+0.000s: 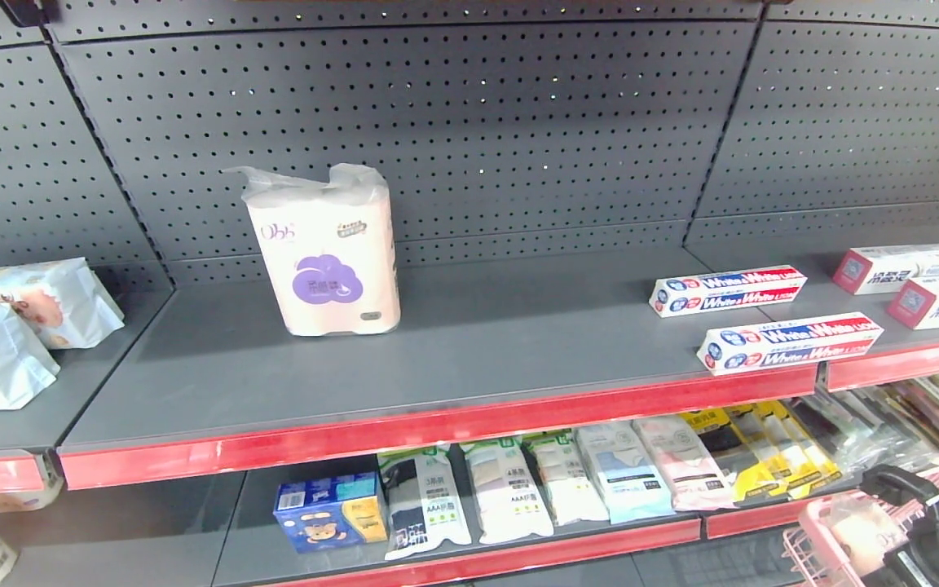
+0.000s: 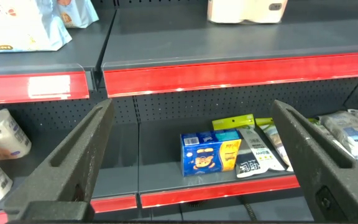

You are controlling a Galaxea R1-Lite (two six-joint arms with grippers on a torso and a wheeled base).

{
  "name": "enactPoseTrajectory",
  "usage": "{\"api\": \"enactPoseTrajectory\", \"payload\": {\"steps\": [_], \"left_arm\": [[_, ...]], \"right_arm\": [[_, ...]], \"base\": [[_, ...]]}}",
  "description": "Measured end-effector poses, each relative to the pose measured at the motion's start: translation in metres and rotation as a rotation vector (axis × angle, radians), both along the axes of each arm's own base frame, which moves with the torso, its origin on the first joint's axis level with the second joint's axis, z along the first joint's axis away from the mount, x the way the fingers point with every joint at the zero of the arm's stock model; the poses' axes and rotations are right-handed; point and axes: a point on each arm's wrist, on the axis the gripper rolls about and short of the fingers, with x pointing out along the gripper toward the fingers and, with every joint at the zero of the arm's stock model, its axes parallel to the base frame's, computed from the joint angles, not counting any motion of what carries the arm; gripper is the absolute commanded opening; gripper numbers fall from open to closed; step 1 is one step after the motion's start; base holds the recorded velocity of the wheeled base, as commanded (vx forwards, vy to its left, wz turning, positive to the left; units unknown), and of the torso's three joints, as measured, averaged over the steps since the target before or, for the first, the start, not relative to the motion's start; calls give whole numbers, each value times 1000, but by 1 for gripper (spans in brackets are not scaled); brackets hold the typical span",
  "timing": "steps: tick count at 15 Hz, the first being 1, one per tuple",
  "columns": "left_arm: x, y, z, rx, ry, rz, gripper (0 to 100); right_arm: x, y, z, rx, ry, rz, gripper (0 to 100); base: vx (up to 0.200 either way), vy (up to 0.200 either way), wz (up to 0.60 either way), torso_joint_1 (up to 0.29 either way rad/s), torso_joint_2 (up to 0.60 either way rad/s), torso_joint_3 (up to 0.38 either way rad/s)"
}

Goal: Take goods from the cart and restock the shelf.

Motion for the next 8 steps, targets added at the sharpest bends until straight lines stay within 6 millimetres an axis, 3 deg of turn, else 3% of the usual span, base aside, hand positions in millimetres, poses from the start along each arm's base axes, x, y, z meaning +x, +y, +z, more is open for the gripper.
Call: {"api": "enactPoseTrajectory", "payload": {"steps": [8], "left_arm": [[0,0,0,0,0,0,100]], "right_arm": [[3,-3,-2,37,-56,6,100]], "base": [[0,0,0,0,0,0]]}}
